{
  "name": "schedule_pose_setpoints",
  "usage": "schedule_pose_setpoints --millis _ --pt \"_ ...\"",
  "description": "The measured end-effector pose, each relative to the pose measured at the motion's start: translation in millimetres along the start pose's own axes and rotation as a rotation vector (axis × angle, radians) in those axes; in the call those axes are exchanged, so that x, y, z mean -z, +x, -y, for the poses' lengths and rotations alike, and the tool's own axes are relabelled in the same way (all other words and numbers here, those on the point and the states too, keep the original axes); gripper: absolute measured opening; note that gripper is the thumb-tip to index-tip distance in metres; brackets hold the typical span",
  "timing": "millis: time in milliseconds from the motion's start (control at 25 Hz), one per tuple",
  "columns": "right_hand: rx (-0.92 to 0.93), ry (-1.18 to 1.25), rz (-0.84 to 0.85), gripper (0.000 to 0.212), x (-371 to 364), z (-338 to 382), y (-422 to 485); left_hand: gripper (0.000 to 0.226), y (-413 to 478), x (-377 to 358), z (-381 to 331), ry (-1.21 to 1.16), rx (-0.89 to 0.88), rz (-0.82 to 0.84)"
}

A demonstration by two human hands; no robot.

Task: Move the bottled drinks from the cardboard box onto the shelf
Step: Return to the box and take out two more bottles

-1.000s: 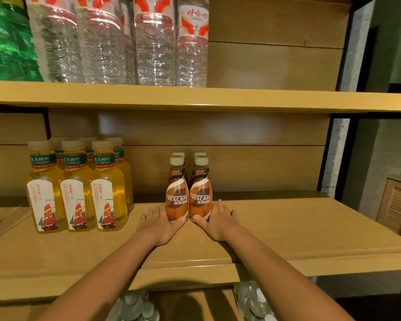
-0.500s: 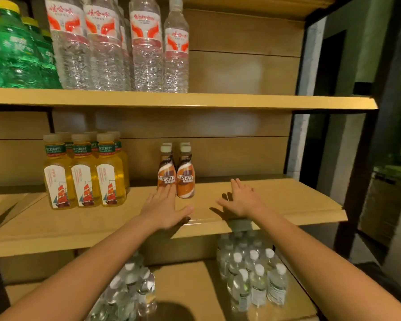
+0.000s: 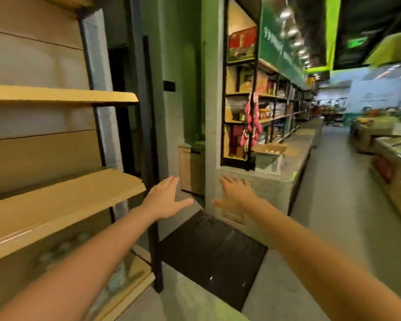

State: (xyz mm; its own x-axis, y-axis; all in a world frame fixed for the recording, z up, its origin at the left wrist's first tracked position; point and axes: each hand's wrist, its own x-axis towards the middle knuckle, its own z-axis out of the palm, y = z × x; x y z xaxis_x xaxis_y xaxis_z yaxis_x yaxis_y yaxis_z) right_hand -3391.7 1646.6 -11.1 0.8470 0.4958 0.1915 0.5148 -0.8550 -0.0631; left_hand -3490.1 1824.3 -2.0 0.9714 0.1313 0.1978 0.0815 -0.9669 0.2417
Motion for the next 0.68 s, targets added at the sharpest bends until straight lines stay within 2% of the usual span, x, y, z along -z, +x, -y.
schedule_pose_setpoints --millis 160,320,520,680 --pt "-0.169 0.024 0.004 0.083 9 -137 -28 0.087 64 -52 -107 0.025 -0.175 0.057" --pt "-0.289 -0.016 -0.007 0.085 13 -272 -43 0.078 135 -107 -216 -0.005 -0.352 0.089" --pt "-0.406 -0.064 0.009 0.081 28 -418 -38 0.079 232 -148 -337 -0.017 -0.375 0.073" --pt "-0.402 -0.05 0.003 0.08 19 -498 -1 0.082 303 -178 -400 0.035 -0.354 0.081"
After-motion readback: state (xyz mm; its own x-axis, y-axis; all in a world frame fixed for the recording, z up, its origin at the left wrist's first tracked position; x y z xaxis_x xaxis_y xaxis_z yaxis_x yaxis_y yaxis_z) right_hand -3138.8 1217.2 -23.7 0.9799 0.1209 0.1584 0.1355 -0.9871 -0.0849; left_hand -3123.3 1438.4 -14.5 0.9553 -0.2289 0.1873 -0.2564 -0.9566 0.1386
